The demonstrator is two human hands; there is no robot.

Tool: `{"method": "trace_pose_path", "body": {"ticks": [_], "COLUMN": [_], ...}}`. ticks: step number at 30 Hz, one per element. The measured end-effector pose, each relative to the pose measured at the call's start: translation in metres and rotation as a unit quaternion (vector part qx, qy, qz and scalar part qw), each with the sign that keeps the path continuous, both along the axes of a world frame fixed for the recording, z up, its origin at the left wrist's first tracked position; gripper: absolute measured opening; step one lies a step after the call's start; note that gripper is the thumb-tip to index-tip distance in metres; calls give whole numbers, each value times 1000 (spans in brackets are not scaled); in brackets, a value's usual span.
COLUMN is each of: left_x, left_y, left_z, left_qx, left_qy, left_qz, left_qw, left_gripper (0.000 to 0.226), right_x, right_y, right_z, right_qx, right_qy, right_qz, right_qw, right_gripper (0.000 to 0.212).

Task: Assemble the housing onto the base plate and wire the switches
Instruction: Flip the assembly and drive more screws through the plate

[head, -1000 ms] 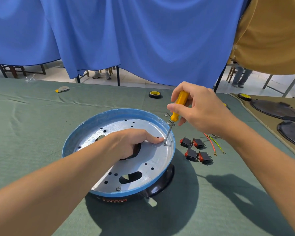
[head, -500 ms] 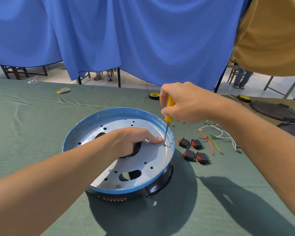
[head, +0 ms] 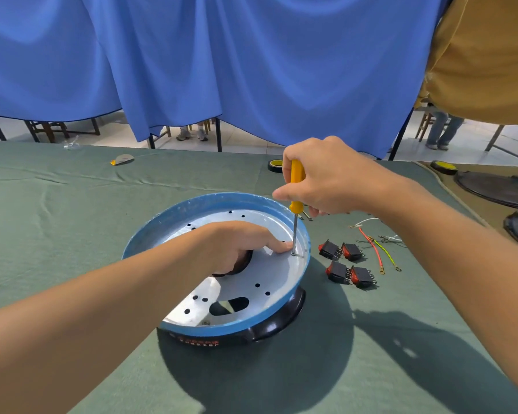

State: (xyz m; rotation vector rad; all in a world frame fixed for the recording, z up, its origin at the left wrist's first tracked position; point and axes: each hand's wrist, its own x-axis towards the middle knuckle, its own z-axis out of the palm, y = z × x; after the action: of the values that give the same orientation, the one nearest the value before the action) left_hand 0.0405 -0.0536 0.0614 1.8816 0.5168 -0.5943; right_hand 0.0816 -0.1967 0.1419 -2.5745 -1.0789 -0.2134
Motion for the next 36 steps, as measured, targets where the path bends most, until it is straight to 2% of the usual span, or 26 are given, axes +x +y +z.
{"method": "trace_pose_path", "body": {"ticks": [6,8,11,14,17,20,21,23,25,28,32,36], "left_x": [-6,-7,-9,-12,-17,-23,-23,-23,-24,-22,-22,-23], "left_y": [-10,-10,-10,-11,-8,0,3,8,9,8,8,1], "left_z": [4,4,3,0,-2,-2,-3,-4,-7,-16,-19,-19], "left_qx": [104,120,137,200,347,501,499,417,330,331,322,305], "left_qy": [0,-11,-9,-34,-99,-248,-307,-377,-395,-406,-409,-420], "left_qz": [3,5,2,-18,-54,-72,-89,-151,-217,-281,-278,-232], "left_qw": [995,993,991,979,931,826,805,813,829,804,808,822], "left_gripper": [66,68,71,70,61,43,33,20,20,24,26,20], "right_x": [4,3,0,-3,-2,0,-1,-3,-8,-16,-20,-20], "right_y": [2,-2,-6,-6,-6,-9,-10,-12,-13,-15,-15,-10], "right_z": [-11,-9,-2,-2,-10,-16,-17,-17,-12,-1,8,15], "right_qx": [-11,-40,-93,-70,-28,7,15,21,3,-32,-81,-124], "right_qy": [-11,-5,19,-2,-41,-51,-52,-47,-27,39,51,57], "right_qz": [-20,-29,-14,12,-28,-58,-64,-65,-57,-22,26,16], "right_qw": [1000,999,995,997,998,997,996,997,998,998,995,990], "right_gripper": [34,39,26,13,23,27,28,32,35,19,14,15]}}
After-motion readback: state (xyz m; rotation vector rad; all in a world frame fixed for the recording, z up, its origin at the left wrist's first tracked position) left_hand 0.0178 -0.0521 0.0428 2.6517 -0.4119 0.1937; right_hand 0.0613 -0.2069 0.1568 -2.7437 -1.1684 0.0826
